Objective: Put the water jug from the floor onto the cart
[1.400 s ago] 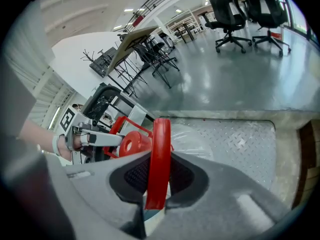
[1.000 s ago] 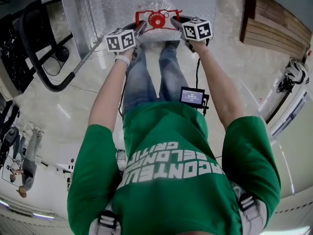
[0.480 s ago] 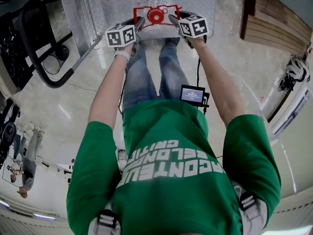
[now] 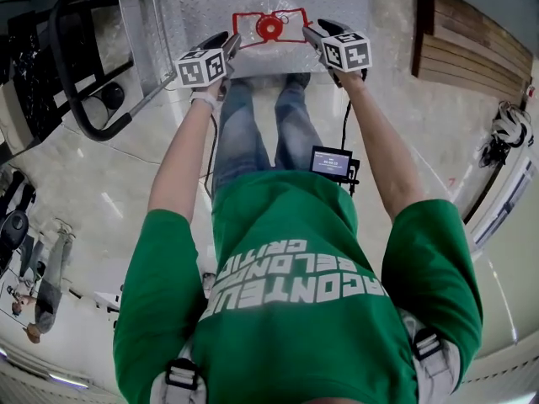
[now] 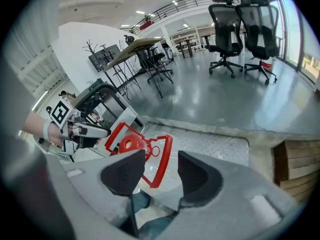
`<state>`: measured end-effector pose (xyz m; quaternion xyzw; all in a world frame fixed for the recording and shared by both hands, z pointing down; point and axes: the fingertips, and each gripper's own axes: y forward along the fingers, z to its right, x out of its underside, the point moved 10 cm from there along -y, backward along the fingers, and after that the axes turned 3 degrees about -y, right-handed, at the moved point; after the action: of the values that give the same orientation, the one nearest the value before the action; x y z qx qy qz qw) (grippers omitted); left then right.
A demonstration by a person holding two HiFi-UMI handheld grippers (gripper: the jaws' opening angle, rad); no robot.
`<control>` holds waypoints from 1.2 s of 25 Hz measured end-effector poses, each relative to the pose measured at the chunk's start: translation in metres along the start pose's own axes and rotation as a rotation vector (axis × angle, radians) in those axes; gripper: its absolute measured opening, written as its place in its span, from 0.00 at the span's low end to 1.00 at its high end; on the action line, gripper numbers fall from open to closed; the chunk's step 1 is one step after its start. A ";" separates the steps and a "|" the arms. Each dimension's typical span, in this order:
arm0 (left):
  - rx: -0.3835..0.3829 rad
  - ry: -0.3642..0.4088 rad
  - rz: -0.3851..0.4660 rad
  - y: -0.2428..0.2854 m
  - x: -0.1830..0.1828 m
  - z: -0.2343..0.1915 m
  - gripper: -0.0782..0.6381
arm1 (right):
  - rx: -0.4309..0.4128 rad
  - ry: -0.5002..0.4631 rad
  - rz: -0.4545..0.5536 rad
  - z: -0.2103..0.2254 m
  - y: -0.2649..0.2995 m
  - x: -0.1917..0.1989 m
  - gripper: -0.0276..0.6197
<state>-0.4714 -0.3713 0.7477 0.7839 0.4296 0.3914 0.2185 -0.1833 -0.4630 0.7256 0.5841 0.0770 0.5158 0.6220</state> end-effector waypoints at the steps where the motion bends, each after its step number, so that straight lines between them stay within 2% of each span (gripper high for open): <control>1: -0.005 0.004 0.010 -0.008 0.000 0.001 0.32 | 0.007 -0.006 0.010 -0.003 -0.009 0.000 0.33; 5: -0.004 0.033 0.121 -0.045 -0.020 0.013 0.31 | 0.047 -0.093 0.088 -0.015 -0.046 -0.019 0.33; 10: 0.023 0.132 0.348 -0.103 -0.070 0.037 0.25 | 0.134 -0.350 0.263 -0.032 -0.106 -0.067 0.31; 13: 0.027 0.213 0.456 -0.141 -0.089 0.060 0.19 | 0.167 -0.518 0.368 -0.045 -0.153 -0.087 0.18; 15: 0.039 0.273 0.520 -0.164 -0.100 0.077 0.13 | 0.170 -0.595 0.437 -0.052 -0.182 -0.101 0.05; 16: 0.051 0.298 0.543 -0.174 -0.103 0.087 0.13 | 0.164 -0.618 0.468 -0.057 -0.196 -0.105 0.03; 22: 0.157 0.423 0.595 -0.208 -0.105 0.151 0.13 | 0.155 -0.695 0.594 -0.086 -0.274 -0.119 0.03; 26: 0.224 0.472 0.636 -0.214 -0.117 0.184 0.13 | 0.145 -0.649 0.689 -0.095 -0.292 -0.123 0.03; 30: 0.263 0.470 0.625 -0.206 -0.106 0.201 0.13 | 0.140 -0.605 0.694 -0.097 -0.290 -0.103 0.03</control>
<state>-0.4480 -0.3514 0.4421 0.7871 0.2555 0.5491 -0.1173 -0.1378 -0.4133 0.4101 0.7401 -0.2730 0.4936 0.3663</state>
